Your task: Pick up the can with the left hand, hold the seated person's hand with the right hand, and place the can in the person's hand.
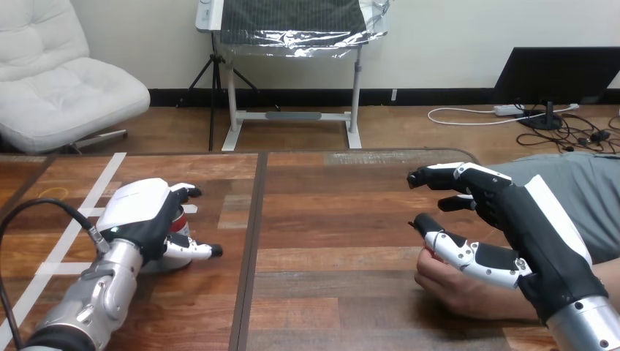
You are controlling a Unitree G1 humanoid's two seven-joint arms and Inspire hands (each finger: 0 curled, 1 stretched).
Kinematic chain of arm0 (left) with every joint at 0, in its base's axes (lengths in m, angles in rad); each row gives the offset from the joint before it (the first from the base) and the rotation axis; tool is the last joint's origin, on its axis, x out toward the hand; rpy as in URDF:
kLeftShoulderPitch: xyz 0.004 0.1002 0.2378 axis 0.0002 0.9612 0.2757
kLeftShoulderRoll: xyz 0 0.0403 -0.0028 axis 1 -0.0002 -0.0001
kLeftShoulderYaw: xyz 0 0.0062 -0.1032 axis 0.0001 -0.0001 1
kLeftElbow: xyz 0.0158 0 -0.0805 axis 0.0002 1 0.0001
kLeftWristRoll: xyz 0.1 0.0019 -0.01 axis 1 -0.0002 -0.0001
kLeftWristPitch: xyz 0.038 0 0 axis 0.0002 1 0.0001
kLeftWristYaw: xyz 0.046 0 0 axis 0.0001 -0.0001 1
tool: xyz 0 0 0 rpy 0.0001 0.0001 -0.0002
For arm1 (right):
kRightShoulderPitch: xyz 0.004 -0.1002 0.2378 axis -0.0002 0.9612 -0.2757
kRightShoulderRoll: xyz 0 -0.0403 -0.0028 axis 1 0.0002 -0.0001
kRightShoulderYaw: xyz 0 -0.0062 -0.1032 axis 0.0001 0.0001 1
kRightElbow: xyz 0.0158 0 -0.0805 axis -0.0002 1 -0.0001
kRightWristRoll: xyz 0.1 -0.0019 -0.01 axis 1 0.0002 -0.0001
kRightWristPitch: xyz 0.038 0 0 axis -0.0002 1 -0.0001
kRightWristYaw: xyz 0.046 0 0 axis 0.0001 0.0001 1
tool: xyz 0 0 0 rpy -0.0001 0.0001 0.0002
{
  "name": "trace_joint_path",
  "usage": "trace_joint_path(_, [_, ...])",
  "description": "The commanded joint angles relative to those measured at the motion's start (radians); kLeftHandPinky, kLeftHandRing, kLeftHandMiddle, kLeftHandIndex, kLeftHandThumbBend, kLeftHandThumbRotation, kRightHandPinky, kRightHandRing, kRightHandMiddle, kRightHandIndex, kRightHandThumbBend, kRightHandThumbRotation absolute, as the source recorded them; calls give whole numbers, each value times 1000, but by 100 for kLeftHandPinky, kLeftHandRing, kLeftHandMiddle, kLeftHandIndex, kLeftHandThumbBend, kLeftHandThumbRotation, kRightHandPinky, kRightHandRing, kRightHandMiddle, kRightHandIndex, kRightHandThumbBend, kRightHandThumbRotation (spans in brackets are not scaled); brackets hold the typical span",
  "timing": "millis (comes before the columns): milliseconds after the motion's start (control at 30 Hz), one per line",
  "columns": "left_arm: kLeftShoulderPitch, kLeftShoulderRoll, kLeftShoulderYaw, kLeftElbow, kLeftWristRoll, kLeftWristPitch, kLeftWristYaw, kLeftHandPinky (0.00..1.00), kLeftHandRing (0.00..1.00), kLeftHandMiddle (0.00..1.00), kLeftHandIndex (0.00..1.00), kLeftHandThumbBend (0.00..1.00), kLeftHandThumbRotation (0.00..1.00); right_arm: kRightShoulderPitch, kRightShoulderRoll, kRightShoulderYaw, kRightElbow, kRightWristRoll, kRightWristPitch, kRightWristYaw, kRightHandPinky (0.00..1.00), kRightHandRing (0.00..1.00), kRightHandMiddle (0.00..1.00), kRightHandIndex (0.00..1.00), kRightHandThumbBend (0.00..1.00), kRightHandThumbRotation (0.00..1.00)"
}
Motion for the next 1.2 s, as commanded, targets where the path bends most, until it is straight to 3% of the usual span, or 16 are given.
trace_joint_path(0, [-81, -3, 16, -7, -27, 39, -16, 65, 74, 78, 77, 77, 24, -67, -26, -15, -47, -4, -14, 5, 74, 82, 81, 68, 42, 0])
trace_joint_path(367, [-91, -3, 2, -17, -25, 112, -61, 58, 68, 74, 74, 77, 9, -70, -28, -21, -45, -2, -13, 16, 74, 81, 80, 67, 42, 0])
trace_joint_path(767, [-99, 2, -9, -38, -15, 177, -91, 53, 63, 70, 72, 76, 1, -69, -37, -24, -48, -14, -14, 17, 74, 81, 79, 66, 43, 0])
trace_joint_path(967, [-108, 8, -13, -55, -13, 217, -126, 31, 41, 52, 72, 77, 0, -70, -44, -25, -48, -8, -13, 17, 74, 81, 78, 66, 43, 0])
trace_joint_path(1167, [-113, 21, -17, -79, -11, 237, -173, 24, 34, 47, 72, 77, 0, -72, -51, -24, -47, -7, -12, 17, 74, 81, 78, 66, 43, 0])
